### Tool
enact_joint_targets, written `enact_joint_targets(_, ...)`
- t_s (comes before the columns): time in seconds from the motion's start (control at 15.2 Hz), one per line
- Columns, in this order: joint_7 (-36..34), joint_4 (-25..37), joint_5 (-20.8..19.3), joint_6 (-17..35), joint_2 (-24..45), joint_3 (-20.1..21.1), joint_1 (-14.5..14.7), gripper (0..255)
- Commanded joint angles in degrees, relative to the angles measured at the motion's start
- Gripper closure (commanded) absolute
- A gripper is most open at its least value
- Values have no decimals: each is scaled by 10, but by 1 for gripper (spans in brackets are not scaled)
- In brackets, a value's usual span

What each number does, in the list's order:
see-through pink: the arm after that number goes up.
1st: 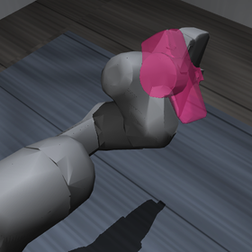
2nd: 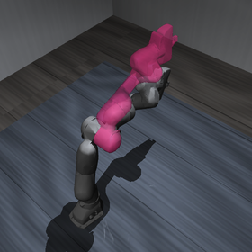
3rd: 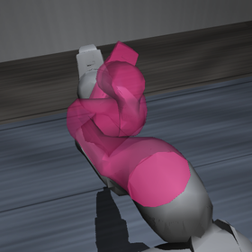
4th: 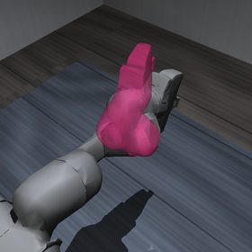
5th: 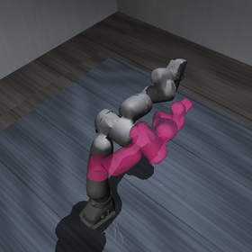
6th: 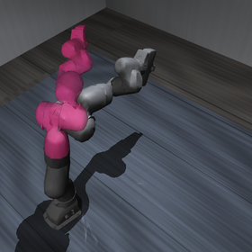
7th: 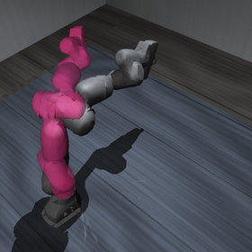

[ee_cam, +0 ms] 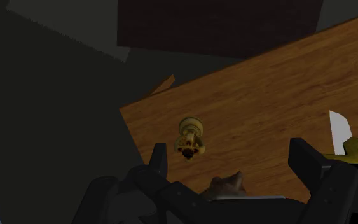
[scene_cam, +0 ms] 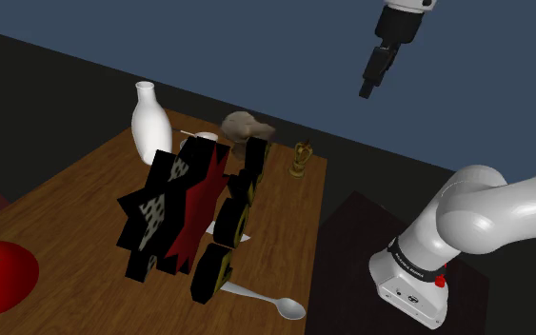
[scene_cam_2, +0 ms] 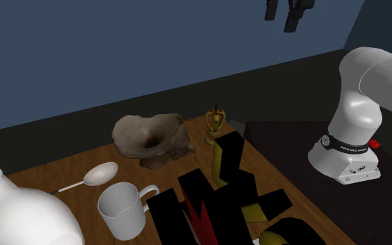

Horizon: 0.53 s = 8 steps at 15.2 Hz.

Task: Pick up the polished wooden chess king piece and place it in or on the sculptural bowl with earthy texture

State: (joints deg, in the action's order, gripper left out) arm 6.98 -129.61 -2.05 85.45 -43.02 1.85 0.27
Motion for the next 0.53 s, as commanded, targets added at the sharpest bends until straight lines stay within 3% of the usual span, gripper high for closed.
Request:
enact_joint_targets(0.0,0,0,0,0,0,0,0,0)
enact_joint_targets(0.46,49,-99,-16,146,40,-26,5,0)
